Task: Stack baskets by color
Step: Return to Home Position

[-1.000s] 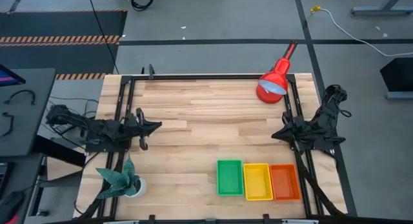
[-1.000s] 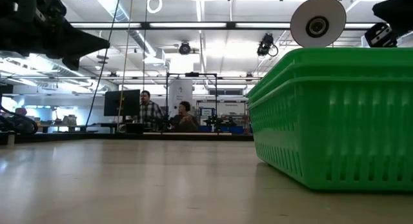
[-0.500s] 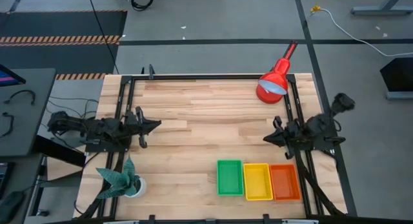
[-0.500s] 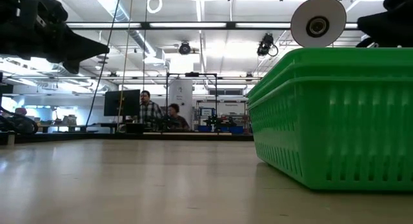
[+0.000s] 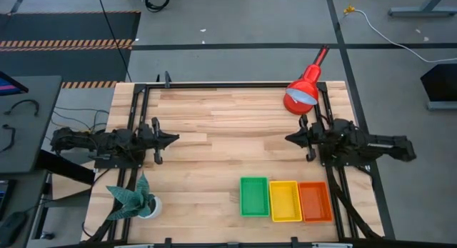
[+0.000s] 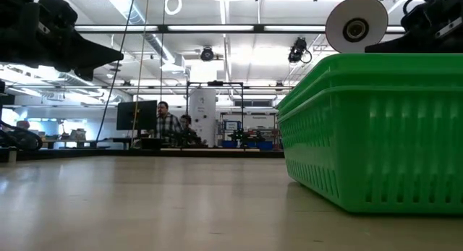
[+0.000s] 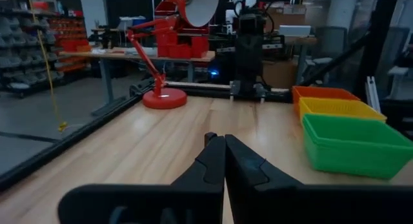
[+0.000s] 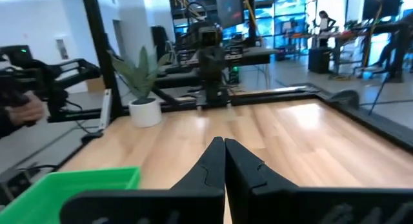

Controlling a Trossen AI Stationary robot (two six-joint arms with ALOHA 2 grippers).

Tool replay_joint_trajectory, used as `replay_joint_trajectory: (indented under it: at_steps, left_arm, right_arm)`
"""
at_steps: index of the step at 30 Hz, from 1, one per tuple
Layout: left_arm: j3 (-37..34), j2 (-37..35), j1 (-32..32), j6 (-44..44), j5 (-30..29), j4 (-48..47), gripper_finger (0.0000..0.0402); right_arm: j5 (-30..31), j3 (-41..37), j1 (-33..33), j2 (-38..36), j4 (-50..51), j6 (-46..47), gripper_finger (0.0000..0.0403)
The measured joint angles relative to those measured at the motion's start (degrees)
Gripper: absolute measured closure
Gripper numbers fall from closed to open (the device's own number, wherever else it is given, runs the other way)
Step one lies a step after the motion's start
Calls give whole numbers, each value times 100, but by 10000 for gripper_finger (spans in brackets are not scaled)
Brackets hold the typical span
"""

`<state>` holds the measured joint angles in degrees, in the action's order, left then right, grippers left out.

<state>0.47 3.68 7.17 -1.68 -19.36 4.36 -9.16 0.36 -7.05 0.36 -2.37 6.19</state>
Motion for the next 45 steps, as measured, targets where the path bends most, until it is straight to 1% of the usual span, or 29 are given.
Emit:
replay_joint_trajectory:
  at_steps: [3, 6, 16, 27, 33, 34, 37, 40, 45]
  left_arm:
    - [0, 2, -1, 212, 5, -1, 395]
    - [-2, 2, 1, 234, 0, 0, 395]
    - [-4, 4, 1, 234, -2, 15, 376]
    - [-4, 4, 1, 232, -2, 28, 385]
    - [-7, 4, 1, 232, -4, 33, 376]
    - [-7, 4, 57, 231, -33, 34, 374]
    - [-7, 66, 627, 233, -303, 50, 372]
    - [-7, 57, 1080, 232, -351, 63, 375]
    - [-7, 70, 1423, 232, -338, 72, 383]
  right_arm:
    - [-224, 0, -364, 4, -23, -134, 399]
    - [-385, 0, -491, 49, -57, -143, 397]
    - [-202, 0, -496, 162, -54, -167, 395]
    - [-184, 2, -493, 162, -54, -167, 394]
    - [-184, 2, -493, 162, -54, -167, 394]
    - [-186, 2, -493, 162, -54, -167, 394]
    - [-186, 2, -493, 162, -53, -167, 394]
    - [-186, 2, -493, 162, -54, -166, 394]
    - [-186, 2, -493, 162, -54, -167, 394]
